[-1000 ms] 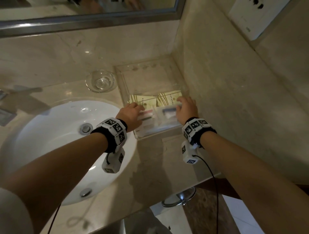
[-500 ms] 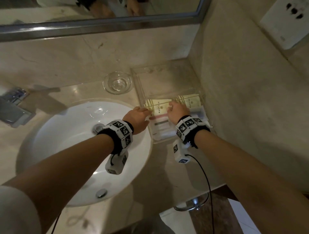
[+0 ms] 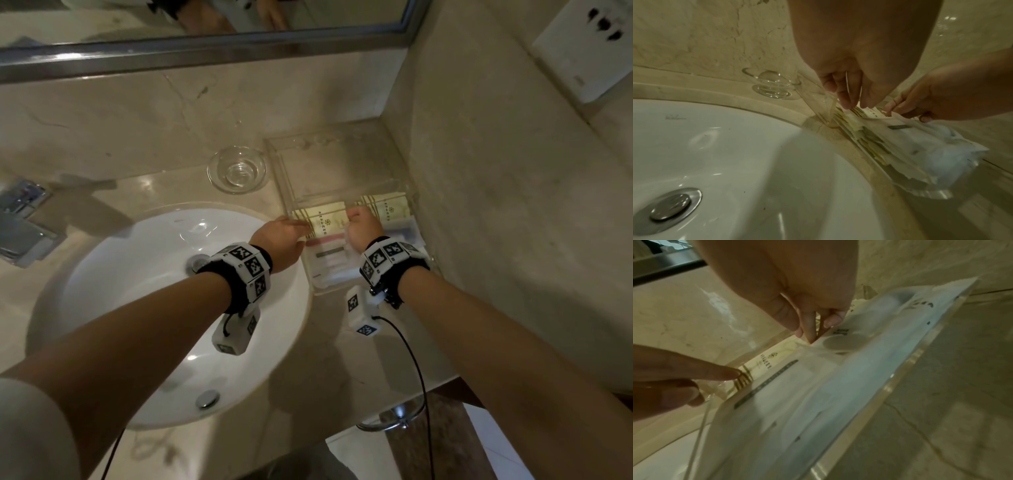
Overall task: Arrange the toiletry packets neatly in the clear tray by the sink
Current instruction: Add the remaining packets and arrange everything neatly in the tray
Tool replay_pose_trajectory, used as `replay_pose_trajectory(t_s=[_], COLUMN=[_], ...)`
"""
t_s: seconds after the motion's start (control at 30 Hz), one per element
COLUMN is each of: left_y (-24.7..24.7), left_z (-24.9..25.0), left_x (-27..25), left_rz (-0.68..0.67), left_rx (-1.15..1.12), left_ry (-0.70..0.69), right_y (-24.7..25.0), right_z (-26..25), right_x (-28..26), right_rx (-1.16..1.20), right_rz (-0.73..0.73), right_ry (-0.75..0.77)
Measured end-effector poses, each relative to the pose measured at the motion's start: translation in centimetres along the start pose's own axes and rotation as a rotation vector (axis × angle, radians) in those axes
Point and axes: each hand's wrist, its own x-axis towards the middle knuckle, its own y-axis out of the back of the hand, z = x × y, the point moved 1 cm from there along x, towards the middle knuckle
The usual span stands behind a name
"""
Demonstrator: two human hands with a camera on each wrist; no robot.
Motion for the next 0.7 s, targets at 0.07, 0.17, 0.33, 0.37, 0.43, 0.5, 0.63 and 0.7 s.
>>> replay_pose_trajectory(t_s=[0.07, 0.17, 0.33, 0.37, 0.43, 0.5, 0.63, 0.7], left_y=[0.0, 0.0, 0.2, 0.3, 0.6, 1.0, 1.4, 1.3], left_z=[0.1, 0.1, 0.2, 0.4, 1.0, 1.9, 4.6, 5.8], left_x=[-0.1, -0.2, -0.1, -0.1, 0.1, 0.6, 2.5, 3.6], left_rz=[0.002, -0.001, -0.002, 0.001, -0.002, -0.007, -0.021, -0.037], left_rx=[0.000, -0.001, -0.015, -0.027, -0.035, -0.038, -0.081, -0.159], left_ry=[0.006, 0.011, 0.018, 0.021, 0.017, 0.019, 0.047, 0.083], right_y=[-0.2, -0.4, -0.2, -0.1, 0.7, 1.9, 5.0, 6.2], right_z=[-0.2, -0.3, -0.1, -0.2, -0.2, 0.1, 1.7, 2.5], right_x=[0.1, 0.2, -0.3, -0.4, -0.8, -1.1, -0.3, 0.4], right_rx=[-0.027, -0.006, 0.012, 0.013, 0.039, 0.065, 0.021, -0.013], right_rz=[-0.002, 0.023, 0.031, 0.038, 0.083, 0.160, 0.202, 0.199], right_ry=[-0.012, -0.026, -0.009, -0.003, 0.005, 0.009, -0.018, -0.042])
